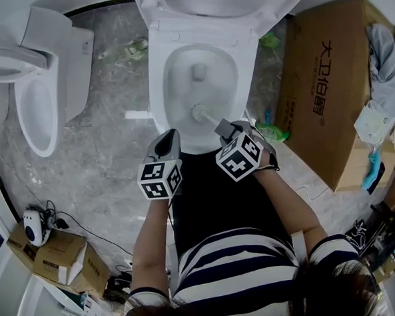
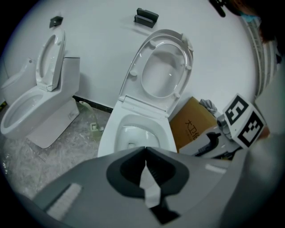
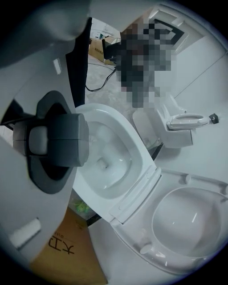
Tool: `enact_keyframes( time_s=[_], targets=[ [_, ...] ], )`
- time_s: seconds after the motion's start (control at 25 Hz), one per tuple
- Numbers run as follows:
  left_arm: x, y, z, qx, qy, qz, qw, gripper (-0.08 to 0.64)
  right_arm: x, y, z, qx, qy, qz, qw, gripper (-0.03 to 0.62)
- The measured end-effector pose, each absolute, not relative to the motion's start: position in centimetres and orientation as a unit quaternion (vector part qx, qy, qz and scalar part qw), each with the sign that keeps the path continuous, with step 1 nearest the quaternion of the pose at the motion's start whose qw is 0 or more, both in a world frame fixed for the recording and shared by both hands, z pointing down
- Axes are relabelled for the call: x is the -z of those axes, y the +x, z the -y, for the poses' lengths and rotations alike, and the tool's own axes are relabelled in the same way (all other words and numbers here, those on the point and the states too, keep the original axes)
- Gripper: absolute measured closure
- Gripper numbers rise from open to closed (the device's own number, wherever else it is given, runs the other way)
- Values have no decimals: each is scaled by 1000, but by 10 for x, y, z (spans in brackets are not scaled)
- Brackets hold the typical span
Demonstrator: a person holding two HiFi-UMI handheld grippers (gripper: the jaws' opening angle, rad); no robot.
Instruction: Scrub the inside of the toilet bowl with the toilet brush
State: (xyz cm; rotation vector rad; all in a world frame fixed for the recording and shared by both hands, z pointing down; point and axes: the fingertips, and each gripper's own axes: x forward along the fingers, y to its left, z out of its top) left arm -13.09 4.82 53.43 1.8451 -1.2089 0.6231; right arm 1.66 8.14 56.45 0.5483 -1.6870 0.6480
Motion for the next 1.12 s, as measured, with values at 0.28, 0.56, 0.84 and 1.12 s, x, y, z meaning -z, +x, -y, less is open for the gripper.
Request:
enact_keyframes(
  time_s=[0.28,0.56,0.84,1.12],
  targets=[
    [-533,-137,-45,-240,730,489,413,560,-562,-13,-65,-289,227,748,553,422],
    [-532,-146,-45,-234,725,498,414,560,-562,-38,-37,-299,234,767,517,420],
    [-532,-148,-42,-228,723,502,416,560,-568,-46,1,-287,256,773,504,420],
    [-534,-146,-36,-224,725,504,413,560,-577,-37,28,-265,292,770,502,420]
  ],
)
